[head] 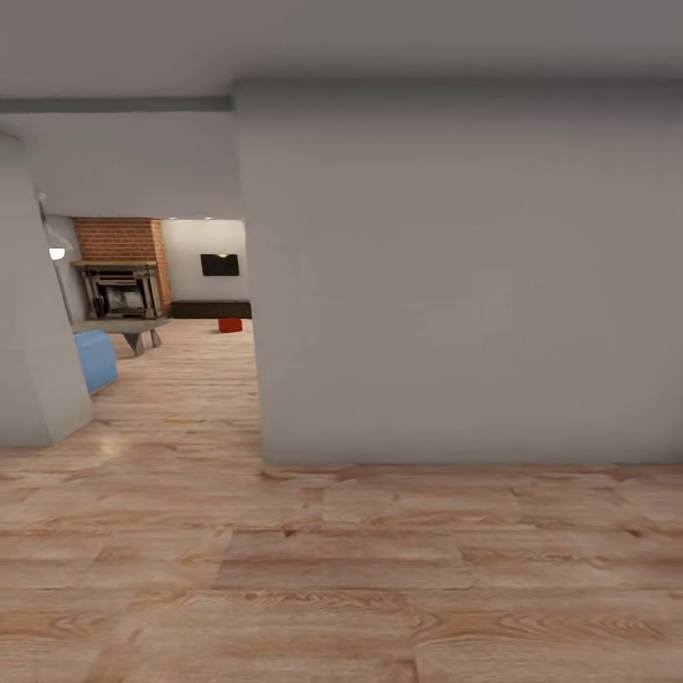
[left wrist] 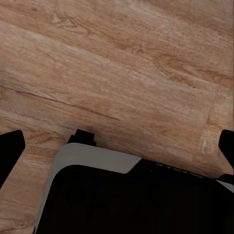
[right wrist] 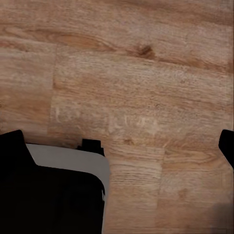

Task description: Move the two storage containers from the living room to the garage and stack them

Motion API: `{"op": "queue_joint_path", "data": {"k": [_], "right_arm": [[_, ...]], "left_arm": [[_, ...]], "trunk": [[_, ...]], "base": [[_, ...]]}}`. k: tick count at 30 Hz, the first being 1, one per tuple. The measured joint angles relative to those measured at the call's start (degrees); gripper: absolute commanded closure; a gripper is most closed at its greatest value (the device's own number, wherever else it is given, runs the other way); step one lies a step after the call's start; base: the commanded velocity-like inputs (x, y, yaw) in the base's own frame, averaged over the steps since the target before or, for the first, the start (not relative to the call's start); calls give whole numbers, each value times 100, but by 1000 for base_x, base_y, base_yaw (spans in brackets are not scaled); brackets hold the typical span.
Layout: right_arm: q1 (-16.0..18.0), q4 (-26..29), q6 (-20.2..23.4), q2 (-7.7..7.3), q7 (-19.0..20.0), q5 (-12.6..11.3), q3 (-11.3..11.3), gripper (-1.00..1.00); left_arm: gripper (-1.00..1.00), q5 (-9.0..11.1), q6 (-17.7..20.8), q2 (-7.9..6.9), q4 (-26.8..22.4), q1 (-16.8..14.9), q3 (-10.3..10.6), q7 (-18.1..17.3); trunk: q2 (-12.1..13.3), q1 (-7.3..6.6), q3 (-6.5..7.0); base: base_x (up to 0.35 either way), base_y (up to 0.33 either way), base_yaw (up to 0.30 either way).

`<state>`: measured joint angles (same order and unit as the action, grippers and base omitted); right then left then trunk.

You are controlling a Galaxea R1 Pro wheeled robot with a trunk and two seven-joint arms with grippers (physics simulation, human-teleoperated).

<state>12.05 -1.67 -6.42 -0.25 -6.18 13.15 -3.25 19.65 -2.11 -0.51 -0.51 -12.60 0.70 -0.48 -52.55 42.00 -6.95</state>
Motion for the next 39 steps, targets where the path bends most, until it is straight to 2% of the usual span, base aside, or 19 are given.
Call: {"op": "queue_joint_path", "data": {"k": [32,39], "right_arm": [[0,0,-12,-19,-37,1,-6,-100],[0,0,0,14,-37,-7,-8,-100]], "left_arm": [[-100,9,-10,-2,0,0,0,0],[-100,17,-28,-2,0,0,0,0]], "trunk": [[0,0,0],[0,0,0]], "base": [[322,0,273],[322,0,276]]}}
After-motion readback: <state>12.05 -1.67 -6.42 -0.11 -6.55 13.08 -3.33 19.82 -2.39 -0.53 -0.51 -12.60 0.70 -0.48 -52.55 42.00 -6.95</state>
